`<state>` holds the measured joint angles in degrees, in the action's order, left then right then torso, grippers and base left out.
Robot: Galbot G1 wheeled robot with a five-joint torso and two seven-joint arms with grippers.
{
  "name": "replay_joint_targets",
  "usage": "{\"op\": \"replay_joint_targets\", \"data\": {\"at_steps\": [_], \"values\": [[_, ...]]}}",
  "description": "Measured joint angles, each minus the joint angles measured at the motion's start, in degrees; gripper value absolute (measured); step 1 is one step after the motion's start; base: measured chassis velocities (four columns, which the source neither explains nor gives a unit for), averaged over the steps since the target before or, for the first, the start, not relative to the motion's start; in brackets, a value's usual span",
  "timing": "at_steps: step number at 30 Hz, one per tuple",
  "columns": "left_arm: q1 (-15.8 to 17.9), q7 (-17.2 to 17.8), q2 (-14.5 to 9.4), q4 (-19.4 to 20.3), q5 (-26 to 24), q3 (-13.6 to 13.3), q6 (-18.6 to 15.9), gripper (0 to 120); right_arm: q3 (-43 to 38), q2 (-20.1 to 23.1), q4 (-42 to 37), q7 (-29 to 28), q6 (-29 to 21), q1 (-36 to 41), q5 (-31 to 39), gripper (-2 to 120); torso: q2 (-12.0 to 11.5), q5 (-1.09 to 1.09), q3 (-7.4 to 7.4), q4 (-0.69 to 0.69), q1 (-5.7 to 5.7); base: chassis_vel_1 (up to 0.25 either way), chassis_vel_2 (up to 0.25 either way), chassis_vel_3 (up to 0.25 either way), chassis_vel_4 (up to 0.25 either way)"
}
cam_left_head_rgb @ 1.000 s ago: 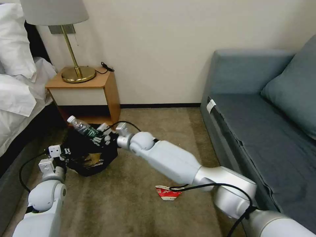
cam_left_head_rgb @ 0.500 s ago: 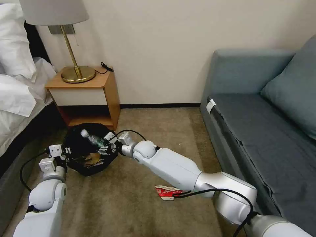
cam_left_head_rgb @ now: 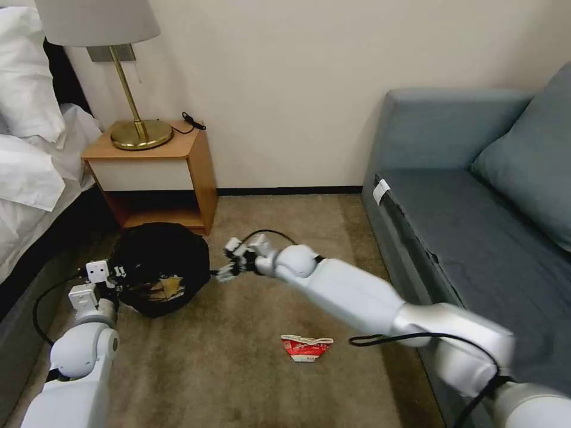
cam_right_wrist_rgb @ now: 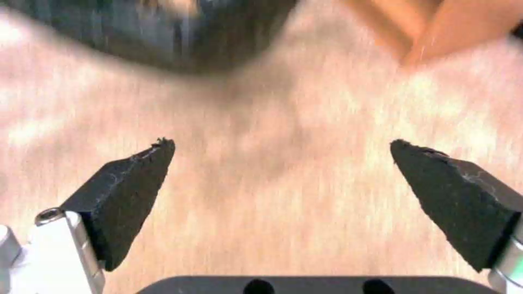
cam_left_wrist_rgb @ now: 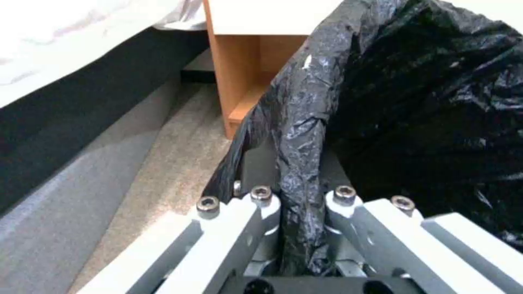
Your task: Pick up the trash bin, then pick up the garbage on the floor and place it into the trash bin.
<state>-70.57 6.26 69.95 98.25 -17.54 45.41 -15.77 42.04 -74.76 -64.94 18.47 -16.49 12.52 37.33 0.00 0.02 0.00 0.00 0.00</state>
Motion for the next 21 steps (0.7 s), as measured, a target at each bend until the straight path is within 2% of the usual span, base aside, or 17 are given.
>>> {"op": "replay_joint_targets", "data": {"at_steps": [2,3,4,5,6,7,10,21], "values": [[-0.01,0.0,-0.02,-0.01,-0.02,0.01,0.0,4,0.08,0.18,-0.11,0.12,-0.1,0.0,-0.01,100,0.0,0.0,0.0,0.0,0.0,0.0,0.0,0.0,0.0],[-0.09,0.02,-0.45,-0.65,-0.3,0.25,0.01,4,1.74,4.99,-3.45,3.08,-2.74,0.59,-1.07,100,0.0,0.01,-0.01,0.02,0.0,0.0,0.0,0.0,0.0],[-0.09,0.05,-0.6,-1.02,-0.36,0.32,0.05,4,2.51,7.82,-4.92,3.82,-4.16,1.53,-1.62,100,0.0,0.0,0.0,0.02,0.0,0.0,0.0,0.0,0.0],[-0.09,0.05,-0.6,-1.02,-0.36,0.32,0.05,4,2.51,7.82,-4.92,3.82,-4.16,1.53,-1.62,100,0.0,0.0,0.0,0.02,0.0,0.0,0.0,0.0,0.0],[-0.09,0.17,-0.61,-1.27,-0.36,0.3,0.05,4,3.56,11.48,-7.04,4.49,-5.42,3.67,-2.35,100,0.0,-0.01,0.0,-0.02,0.0,0.0,0.0,0.0,0.0],[-0.09,0.15,-0.59,-1.26,-0.36,0.28,0.05,4,3.81,12.42,-7.58,4.7,-5.69,4.67,-2.79,100,0.0,0.01,0.0,-0.04,0.0,0.0,0.0,0.0,0.0],[-0.08,0.05,-0.46,-1.09,-0.36,0.14,0.06,4,4.17,14.21,-8.22,5.17,-6.24,7.43,-3.9,100,0.0,0.0,0.0,-0.02,0.0,0.0,0.0,0.0,0.0],[0.24,0.03,-0.52,-1.68,-0.23,-0.18,0.06,4,2.77,15.89,-5.28,6.98,-6.01,12.59,-7.14,100,0.0,0.0,0.0,0.0,0.0,0.0,0.0,0.0,0.0]]}}
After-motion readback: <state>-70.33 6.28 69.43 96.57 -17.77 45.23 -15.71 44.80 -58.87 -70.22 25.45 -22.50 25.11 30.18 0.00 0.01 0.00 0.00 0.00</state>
